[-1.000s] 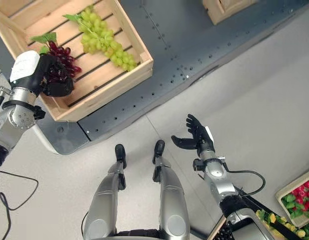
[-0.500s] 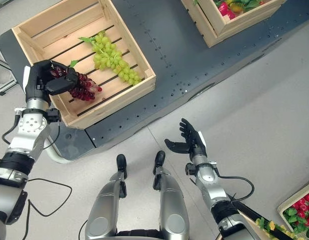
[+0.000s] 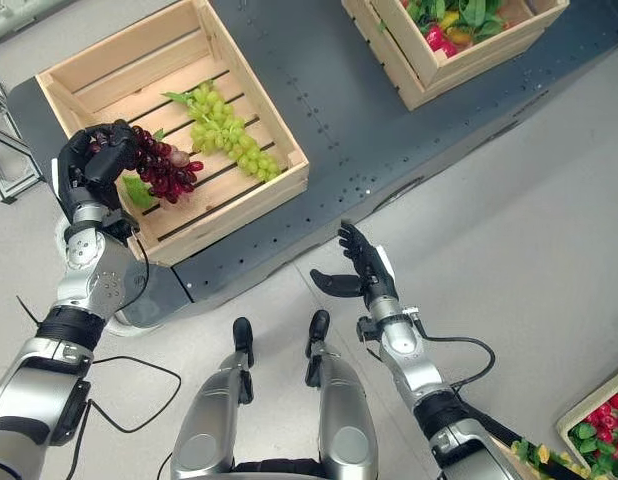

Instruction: Pick up the fruits from the basket on one side to the basket on the other side

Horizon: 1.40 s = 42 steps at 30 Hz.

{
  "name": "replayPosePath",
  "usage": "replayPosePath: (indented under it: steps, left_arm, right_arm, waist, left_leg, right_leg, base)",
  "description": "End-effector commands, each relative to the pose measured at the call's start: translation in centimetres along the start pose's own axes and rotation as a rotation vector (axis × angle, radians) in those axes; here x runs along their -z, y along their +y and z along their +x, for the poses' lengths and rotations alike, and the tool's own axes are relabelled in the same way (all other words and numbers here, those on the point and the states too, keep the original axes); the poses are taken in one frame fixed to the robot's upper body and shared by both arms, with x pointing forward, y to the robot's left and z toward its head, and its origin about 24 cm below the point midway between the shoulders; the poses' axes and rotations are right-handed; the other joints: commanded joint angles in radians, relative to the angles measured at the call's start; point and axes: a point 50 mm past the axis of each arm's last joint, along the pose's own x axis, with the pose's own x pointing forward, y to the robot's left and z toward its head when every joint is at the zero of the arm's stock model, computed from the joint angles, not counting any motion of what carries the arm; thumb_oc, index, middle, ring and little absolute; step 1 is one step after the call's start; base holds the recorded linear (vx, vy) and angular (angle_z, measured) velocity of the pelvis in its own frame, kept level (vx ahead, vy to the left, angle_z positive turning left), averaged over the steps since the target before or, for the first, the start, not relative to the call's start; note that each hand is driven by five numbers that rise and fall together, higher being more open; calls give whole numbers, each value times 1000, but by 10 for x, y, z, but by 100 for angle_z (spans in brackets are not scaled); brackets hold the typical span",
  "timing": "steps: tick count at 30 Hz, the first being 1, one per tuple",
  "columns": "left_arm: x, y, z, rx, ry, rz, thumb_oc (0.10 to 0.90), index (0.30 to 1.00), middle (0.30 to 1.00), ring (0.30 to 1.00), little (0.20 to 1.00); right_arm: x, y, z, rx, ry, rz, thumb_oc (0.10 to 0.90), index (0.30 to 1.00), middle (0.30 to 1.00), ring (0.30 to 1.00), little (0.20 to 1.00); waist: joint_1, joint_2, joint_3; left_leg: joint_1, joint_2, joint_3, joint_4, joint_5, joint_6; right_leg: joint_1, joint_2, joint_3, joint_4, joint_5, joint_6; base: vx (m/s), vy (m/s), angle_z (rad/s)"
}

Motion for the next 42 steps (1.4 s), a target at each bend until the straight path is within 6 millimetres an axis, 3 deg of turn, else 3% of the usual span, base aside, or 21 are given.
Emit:
replayPosePath:
  steps: [1,6,17,26,35,42]
  left_arm:
    - [-72,-19,5,73,-363,-154,400,300,300,300,300]
    - [-71,-23,-1,97,-366,-131,400,300,300,300,300]
    - [-69,-38,-7,182,-336,-73,400,300,300,300,300]
    - [-73,-49,-4,288,-286,3,400,300,300,300,300]
    - [-68,-64,-3,403,-206,103,400,300,300,300,300]
    - [-61,-77,2,489,-136,144,400,300,300,300,300]
  right_arm:
    - [-43,8,8,-101,-197,-60,800,900,900,900,900]
    - [-50,11,8,-168,-221,-49,800,900,900,900,900]
    - [-96,39,23,-287,-356,44,800,900,900,900,900]
    - [-89,54,28,-315,-251,130,800,900,900,900,900]
    - [-86,68,38,-368,-162,93,800,900,900,900,900]
    - [-79,84,51,-394,-18,268,800,900,900,900,900]
  waist:
    - [-9,23,-66]
    - [-1,33,-102]
    - [25,73,-183]
    - [42,89,-261]
    - [64,93,-341]
    - [89,94,-406]
  left_leg:
    - [0,-79,32,78,-83,51]
    - [48,-88,15,51,-83,50]
    - [155,-110,-8,-11,-96,47]
    - [233,-113,-23,-87,-82,40]
    - [295,-110,-45,-156,-60,31]
    - [310,-103,-68,-195,-41,21]
  right_leg:
    - [96,-6,27,-19,-64,36]
    - [154,-13,23,-55,-58,38]
    - [282,-30,8,-132,-58,42]
    - [366,-31,-6,-213,-32,51]
    - [431,-20,-17,-283,-8,55]
    - [449,-15,-27,-310,6,63]
  base:
    - [55,-15,1]
    - [73,-8,0]
    - [68,7,3]
    - [53,-14,9]
    - [51,-33,7]
    - [27,-44,10]
